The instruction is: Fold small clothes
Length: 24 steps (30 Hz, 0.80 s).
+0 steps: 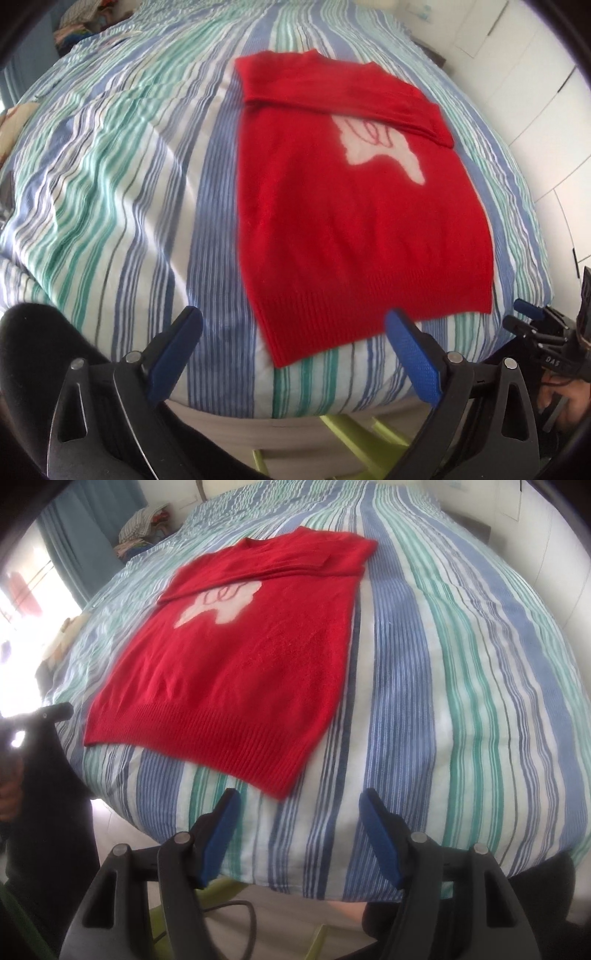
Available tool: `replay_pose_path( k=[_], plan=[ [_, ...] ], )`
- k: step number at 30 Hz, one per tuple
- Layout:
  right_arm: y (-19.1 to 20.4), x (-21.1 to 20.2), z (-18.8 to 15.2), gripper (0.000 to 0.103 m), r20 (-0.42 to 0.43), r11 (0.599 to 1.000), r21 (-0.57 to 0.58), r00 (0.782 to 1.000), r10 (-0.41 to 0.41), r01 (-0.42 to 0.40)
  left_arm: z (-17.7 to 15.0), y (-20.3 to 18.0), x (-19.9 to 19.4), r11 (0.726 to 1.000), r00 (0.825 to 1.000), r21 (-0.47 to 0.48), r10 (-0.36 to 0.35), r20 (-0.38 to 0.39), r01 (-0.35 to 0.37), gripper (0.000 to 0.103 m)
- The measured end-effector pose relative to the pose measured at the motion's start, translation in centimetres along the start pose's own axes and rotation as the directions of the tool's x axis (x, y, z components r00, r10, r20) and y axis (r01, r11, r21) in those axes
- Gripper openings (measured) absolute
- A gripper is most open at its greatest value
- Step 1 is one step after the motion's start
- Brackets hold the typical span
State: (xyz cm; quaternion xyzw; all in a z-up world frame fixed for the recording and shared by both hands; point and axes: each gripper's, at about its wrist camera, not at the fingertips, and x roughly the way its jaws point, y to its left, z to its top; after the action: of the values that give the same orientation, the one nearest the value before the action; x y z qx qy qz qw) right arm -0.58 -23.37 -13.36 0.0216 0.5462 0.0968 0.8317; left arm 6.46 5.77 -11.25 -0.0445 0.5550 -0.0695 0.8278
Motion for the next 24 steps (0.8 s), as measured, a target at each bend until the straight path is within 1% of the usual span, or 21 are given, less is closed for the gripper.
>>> replay_pose_path(
  k=[1, 3, 7, 11, 14, 17, 21, 24],
  plan=[
    [0.0, 0.1, -0.1, 0.066, -0.002, 1.0, 0.004, 1.0, 0.002, -0.002, 0.0, 0.1, -0.1, 1.0, 1.0, 0.01, 0.021, 0.009, -0.021, 0.1],
    [0.1, 0.4, -0.3, 0.066, -0.004, 1.0, 0.01, 1.0, 0.004, -0.003, 0.1, 0.4, -0.2, 0.999, 0.999, 0.014, 0.039, 0.016, -0.039, 0.1],
    [0.7, 0.3, 0.0, 0.066, 0.009, 1.0, 0.022, 1.0, 0.017, -0.017, 0.0, 0.7, -0.1, 1.0, 1.0, 0.007, 0.019, 0.018, -0.019, 0.1],
    [2.3, -0.2, 0.6, 0.066, 0.038, 0.999, -0.016, 0.999, 0.036, -0.036, 0.6, 0.1, 0.9, 1.0, 1.0, 0.02, 0.006, -0.027, -0.005, 0.1],
    [3.5, -0.5, 1.1, 0.066, 0.048, 0.998, -0.053, 0.998, 0.046, -0.043, 1.3, -0.2, 0.5, 1.0, 1.0, 0.025, 0.005, -0.006, -0.005, 0.1],
    [4.5, -0.4, 1.5, 0.066, 0.053, 0.996, -0.077, 0.998, 0.039, -0.035, 1.6, 0.2, 0.3, 1.0, 1.0, 0.01, -0.005, 0.003, 0.005, 0.1],
    [5.4, -0.5, 1.8, 0.066, 0.066, 0.996, -0.081, 0.997, 0.05, -0.045, 1.1, 0.8, 0.3, 1.0, 1.0, 0.003, 0.019, 0.002, -0.019, 0.1],
    [6.0, -0.6, 1.8, 0.066, 0.074, 0.994, -0.094, 0.996, 0.056, -0.049, 0.5, 1.4, 0.4, 1.0, 1.0, -0.012, 0.021, -0.01, -0.021, 0.1]
  ],
)
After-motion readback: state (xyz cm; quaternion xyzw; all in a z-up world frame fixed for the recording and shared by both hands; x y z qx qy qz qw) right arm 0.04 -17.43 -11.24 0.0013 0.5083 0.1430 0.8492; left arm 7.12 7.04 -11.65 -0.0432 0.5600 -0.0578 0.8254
